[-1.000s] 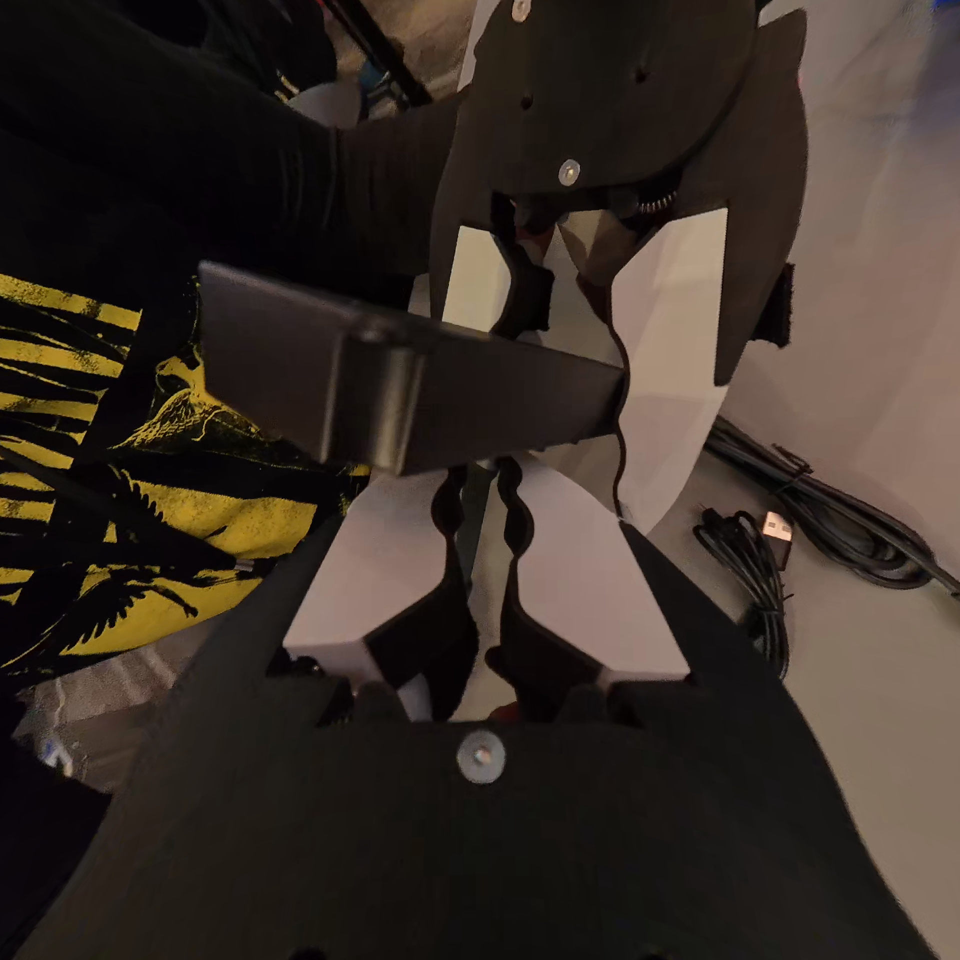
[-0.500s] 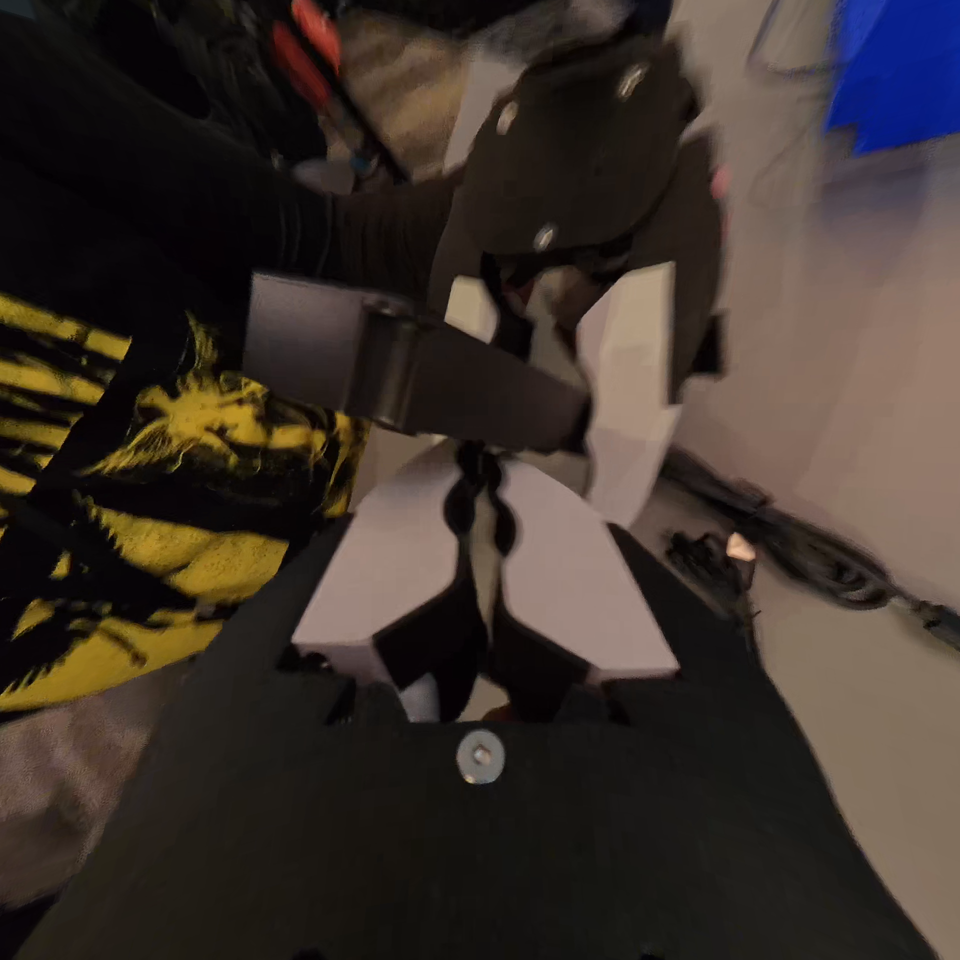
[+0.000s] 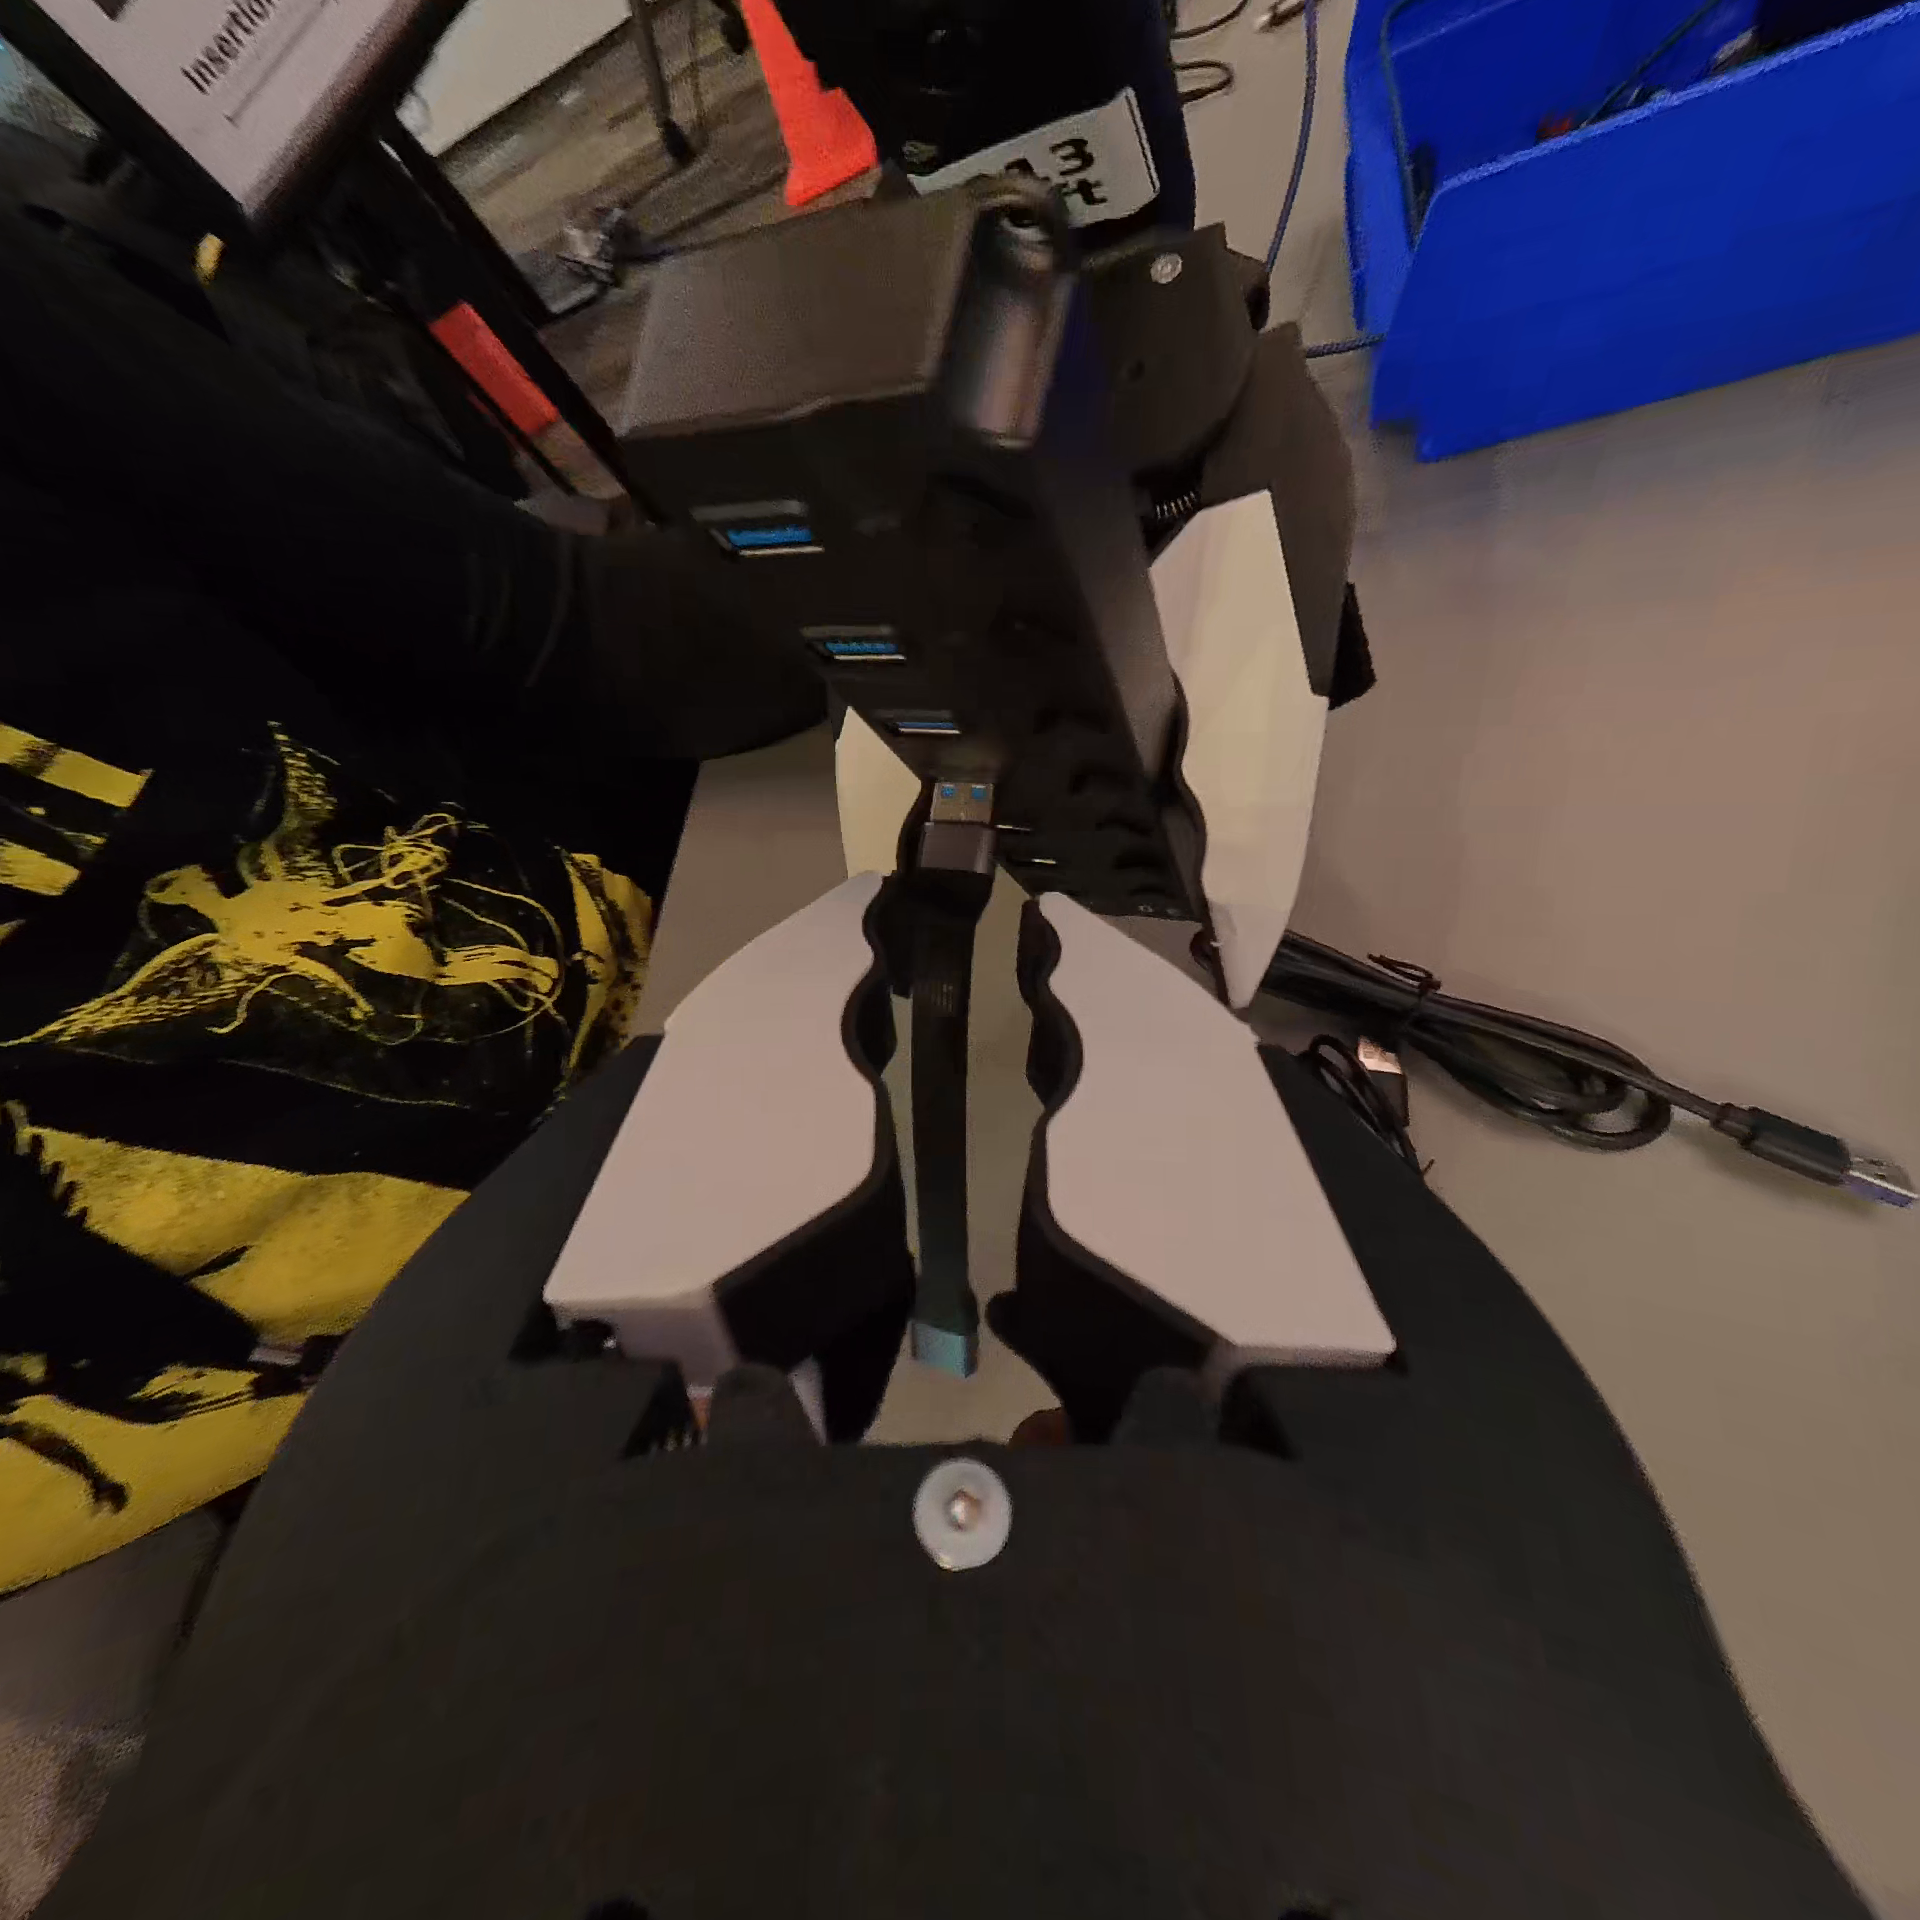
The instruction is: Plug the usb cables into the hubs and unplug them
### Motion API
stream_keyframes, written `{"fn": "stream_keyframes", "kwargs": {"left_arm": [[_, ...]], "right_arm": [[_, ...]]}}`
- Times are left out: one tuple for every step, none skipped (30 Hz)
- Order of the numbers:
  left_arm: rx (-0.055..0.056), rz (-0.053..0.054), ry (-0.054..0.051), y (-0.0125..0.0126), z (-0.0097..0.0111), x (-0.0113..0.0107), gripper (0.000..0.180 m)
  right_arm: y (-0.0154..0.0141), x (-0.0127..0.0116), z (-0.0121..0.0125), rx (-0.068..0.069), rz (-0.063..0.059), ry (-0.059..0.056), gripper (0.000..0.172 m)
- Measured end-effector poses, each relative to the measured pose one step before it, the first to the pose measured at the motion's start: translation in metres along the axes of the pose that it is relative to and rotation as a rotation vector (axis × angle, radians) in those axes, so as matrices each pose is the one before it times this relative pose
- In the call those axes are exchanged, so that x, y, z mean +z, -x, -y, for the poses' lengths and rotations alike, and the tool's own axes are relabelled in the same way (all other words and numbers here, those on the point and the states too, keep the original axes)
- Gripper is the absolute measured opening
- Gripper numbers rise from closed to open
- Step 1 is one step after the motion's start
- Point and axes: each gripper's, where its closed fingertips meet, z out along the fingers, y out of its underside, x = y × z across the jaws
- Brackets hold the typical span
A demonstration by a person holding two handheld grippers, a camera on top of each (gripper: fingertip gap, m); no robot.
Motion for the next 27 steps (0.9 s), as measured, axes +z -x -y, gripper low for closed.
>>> {"fn": "stream_keyframes", "kwargs": {"left_arm": [[-0.003,0.0033,-0.0012,0.00067,0.00046,0.00081,0.066],[-0.0029,-0.0005,0.0028,0.0001,-0.00034,0.00065,0.066],[0.0006,0.0004,0.0017,-0.00023,-0.00048,0.00015,0.066],[-0.0028,0.0099,0.0026,0.0018,-0.00039,-0.00096,0.066],[-0.0019,0.0035,-0.0039,0.00086,0.00061,-0.00103,0.066],[-0.0008,-0.0047,-0.0095,-0.00083,0.00186,-0.00013,0.066],[0.0001,-0.0029,-0.0031,-0.00078,0.00085,0.00045,0.066],[-0.0004,0.0003,0.0018,0.00009,-0.00055,0.00026,0.067],[-0.0009,-0.001,-0.0039,-0.00013,0.00055,-0.00001,0.066],[0.0019,-0.001,-0.0083,-0.00049,0.00165,-0.00035,0.066],[-0.0002,0.0015,0.0,0.00013,0.00033,0.00007,0.067],[-0.0006,0.0006,0.001,0.0001,-0.00021,0.00003,0.067],[-0.0002,-0.0013,-0.0078,-0.00015,0.0009,-0.00039,0.067],[-0.0042,0.0026,-0.0049,0.00048,0.00036,-0.00007,0.067],[-0.0008,0.0122,0.0098,0.00184,-0.00105,0.00023,0.067],[0.0046,-0.0027,0.0027,-0.00062,-0.00025,-0.00047,0.067],[0.0041,-0.0204,0.0013,-0.0039,0.00038,-0.00091,0.067],[0.0167,0.0013,0.0289,-0.00199,-0.00267,0.00011,0.067],[0.0067,0.0181,0.0447,0.00162,-0.00513,0.0007,0.067],[0.0063,0.0109,0.017,0.0007,-0.00103,-0.00009,0.067],[0.0015,0.0054,-0.0061,0.00025,0.00197,-0.00074,0.067],[-0.0059,-0.004,0.0042,-0.00054,0.00004,-0.00013,0.067],[0.0066,0.0094,0.0126,0.00105,-0.00152,-0.00022,0.067],[0.0037,-0.0021,-0.0052,-0.00058,0.00035,-0.00087,0.067],[-0.0066,-0.0078,-0.008,-0.00081,0.001,-0.00054,0.067],[-0.0019,0.0055,0.0074,0.00104,-0.00082,-0.00013,0.067],[0.0067,0.0076,0.0136,0.00057,-0.00136,0.00024,0.067]], "right_arm": [[-0.00007,0.00211,-0.00156,-0.0236,-0.0395,0.0188,0.02],[0.00089,0.00282,-0.00159,-0.0233,-0.0298,0.0161,0.02],[-0.00036,0.00228,-0.0008,-0.0205,-0.0332,0.0077,0.017],[-0.00208,0.00096,-0.0002,-0.0175,-0.0409,0.0006,0.014],[-0.00093,-0.00013,0.00101,-0.0106,-0.0276,-0.0099,0.013],[0.00073,-0.00037,0.00152,-0.0065,-0.0123,-0.0126,0.013],[0.00102,-0.00017,0.00021,-0.0063,-0.0071,-0.002,0.013],[0.00025,-0.00006,-0.00045,-0.0082,-0.0131,0.0044,0.013],[0.00011,-0.00006,0.00012,-0.0086,-0.0146,0.0008,0.012],[0.00048,-0.00031,0.00078,-0.0016,-0.0064,-0.0051,0.012],[0.00027,-0.00013,0.00066,0.0034,-0.0019,-0.0038,0.012],[-0.00002,0.0,0.00027,-0.0004,-0.0044,0.0,0.012],[0.00001,0.00007,0.00069,-0.003,-0.004,-0.0019,0.012],[-0.00017,-0.00003,0.00075,-0.0022,-0.0026,-0.0042,0.012],[-0.00115,0.00008,-0.00002,-0.0001,-0.0065,0.0017,0.011],[-0.0004,0.00041,-0.00012,-0.0017,-0.0025,0.0021,0.011],[0.00241,0.0009,0.00093,-0.0042,0.014,-0.0038,0.011],[0.00279,0.00143,-0.00088,-0.0094,0.0112,0.012,0.011],[-0.00006,0.00146,-0.00289,-0.0207,-0.0141,0.0291,0.011],[-0.00107,0.0007,-0.00183,-0.0142,-0.0164,0.0115,0.011],[0.0,-0.00029,0.00093,0.0089,0.0049,-0.0186,0.011],[0.00038,-0.00085,0.00166,0.0148,0.0101,-0.0214,0.011],[-0.00006,0.00026,0.00024,-0.0008,-0.0047,-0.0034,0.011],[-0.00005,0.00068,0.00038,-0.0075,-0.009,-0.0014,0.011],[0.00045,0.00023,0.00151,0.0005,0.0018,-0.0094,0.011],[-0.00051,0.00008,0.00068,-0.0008,-0.0008,-0.001,0.011],[-0.0009,0.00035,-0.00075,-0.0082,-0.0049,0.0108,0.011]]}}
